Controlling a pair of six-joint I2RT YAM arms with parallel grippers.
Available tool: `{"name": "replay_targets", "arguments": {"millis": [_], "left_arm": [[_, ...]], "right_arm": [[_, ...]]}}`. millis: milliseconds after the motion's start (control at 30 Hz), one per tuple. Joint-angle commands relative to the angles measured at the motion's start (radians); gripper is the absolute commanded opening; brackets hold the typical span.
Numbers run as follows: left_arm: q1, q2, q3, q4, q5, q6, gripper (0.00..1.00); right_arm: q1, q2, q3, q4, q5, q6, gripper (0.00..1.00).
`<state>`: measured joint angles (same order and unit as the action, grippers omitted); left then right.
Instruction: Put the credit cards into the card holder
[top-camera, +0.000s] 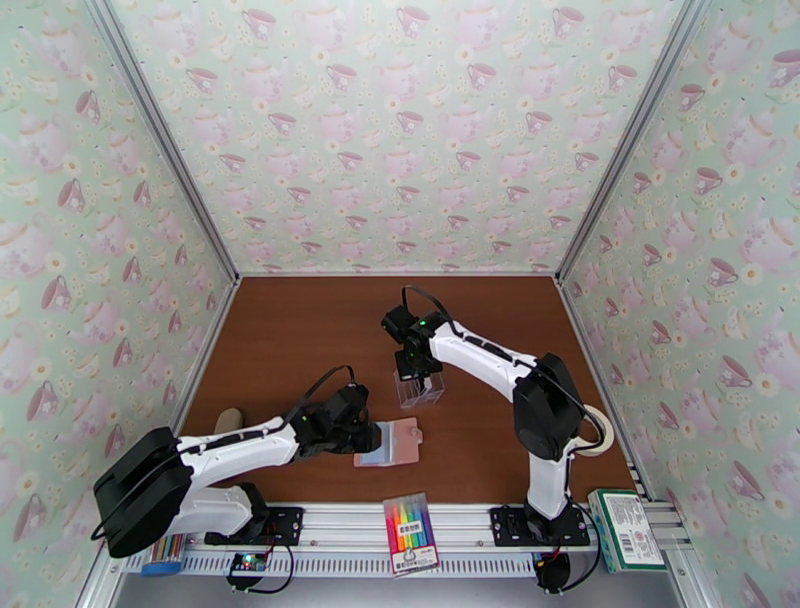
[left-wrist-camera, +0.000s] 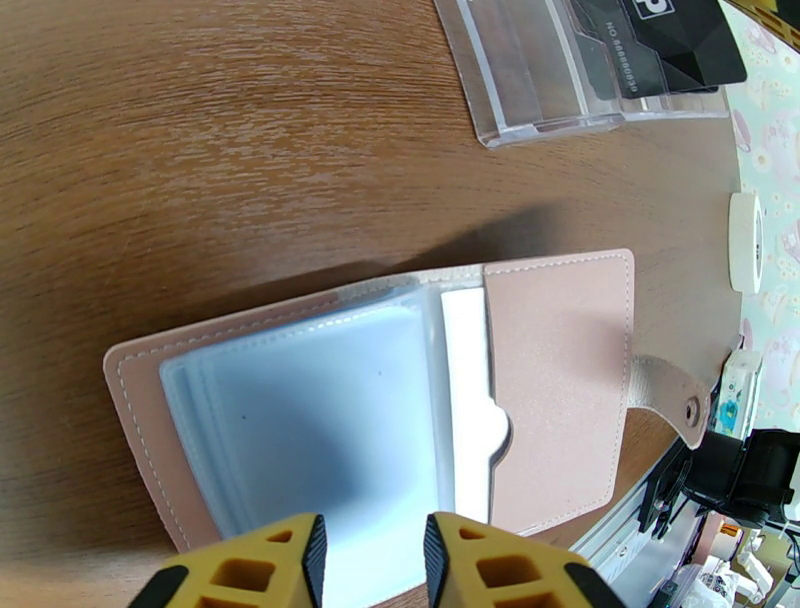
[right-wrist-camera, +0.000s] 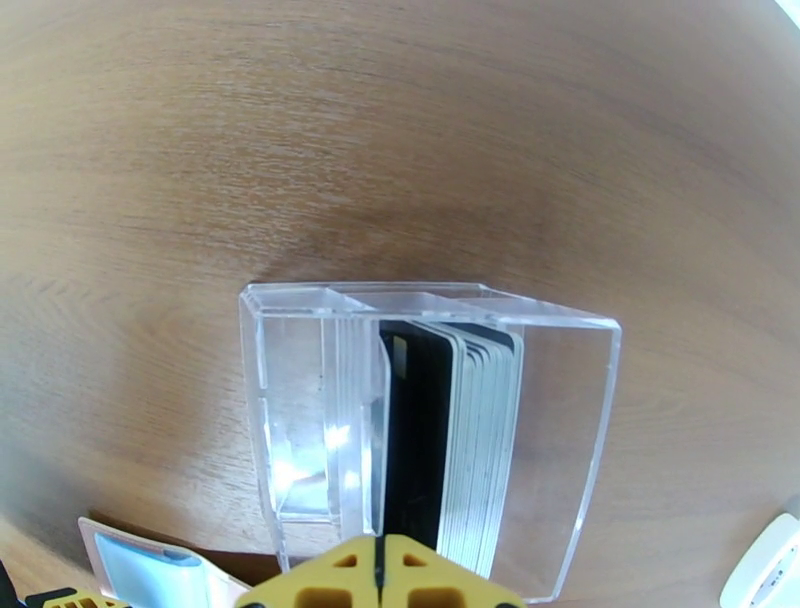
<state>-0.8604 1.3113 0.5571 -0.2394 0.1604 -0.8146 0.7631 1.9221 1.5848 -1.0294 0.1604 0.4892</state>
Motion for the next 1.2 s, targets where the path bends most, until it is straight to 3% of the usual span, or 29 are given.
{"name": "replay_targets", "arguments": {"millis": [0,167,1167], "left_arm": [[0.000,0.002,0.018,0.003,0.005,0.002,0.35],[-0.001,0.004,0.018,0.002,0.004,0.002,0.35],[-0.003,0.008,0.018,0.006,0.004,0.000,0.35]], "right_arm": [[-0.001,0.010,-0.020,0.038,-0.053,0.002,0.02],[-0.001,0.023,-0.020,0.057,-0.087,-0.004,0.07],[-0.001,0.077,-0.026,0.080,-0.114,-0.009,0.13]]}}
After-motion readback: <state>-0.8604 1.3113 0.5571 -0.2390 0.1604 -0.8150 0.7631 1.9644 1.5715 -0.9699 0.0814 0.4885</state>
